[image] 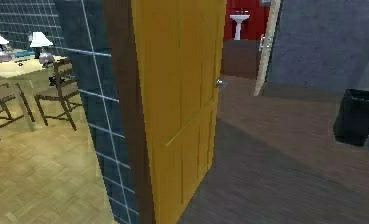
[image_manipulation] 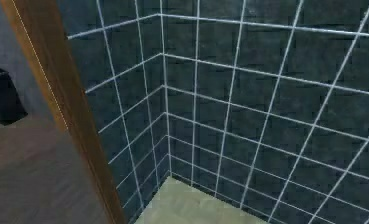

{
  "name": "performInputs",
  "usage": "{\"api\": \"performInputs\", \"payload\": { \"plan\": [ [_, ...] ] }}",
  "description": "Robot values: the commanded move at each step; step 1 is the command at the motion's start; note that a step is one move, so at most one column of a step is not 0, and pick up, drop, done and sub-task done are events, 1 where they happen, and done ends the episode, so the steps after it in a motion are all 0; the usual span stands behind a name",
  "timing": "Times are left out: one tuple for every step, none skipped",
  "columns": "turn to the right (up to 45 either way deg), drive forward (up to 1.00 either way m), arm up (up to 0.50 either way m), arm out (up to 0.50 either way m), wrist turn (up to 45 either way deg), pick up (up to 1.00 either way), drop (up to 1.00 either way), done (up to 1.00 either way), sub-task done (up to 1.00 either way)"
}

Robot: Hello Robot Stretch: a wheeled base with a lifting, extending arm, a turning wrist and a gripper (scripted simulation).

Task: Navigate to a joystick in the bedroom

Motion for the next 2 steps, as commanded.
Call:
{"api": "performInputs", "payload": {
  "plan": [
    [24.0,0.0,0.0,0.0,0.0,0.0,0.0,0.0,0.0],
    [0.0,0.3,0.0,0.0,0.0,0.0,0.0,0.0,0.0]
  ]
}}
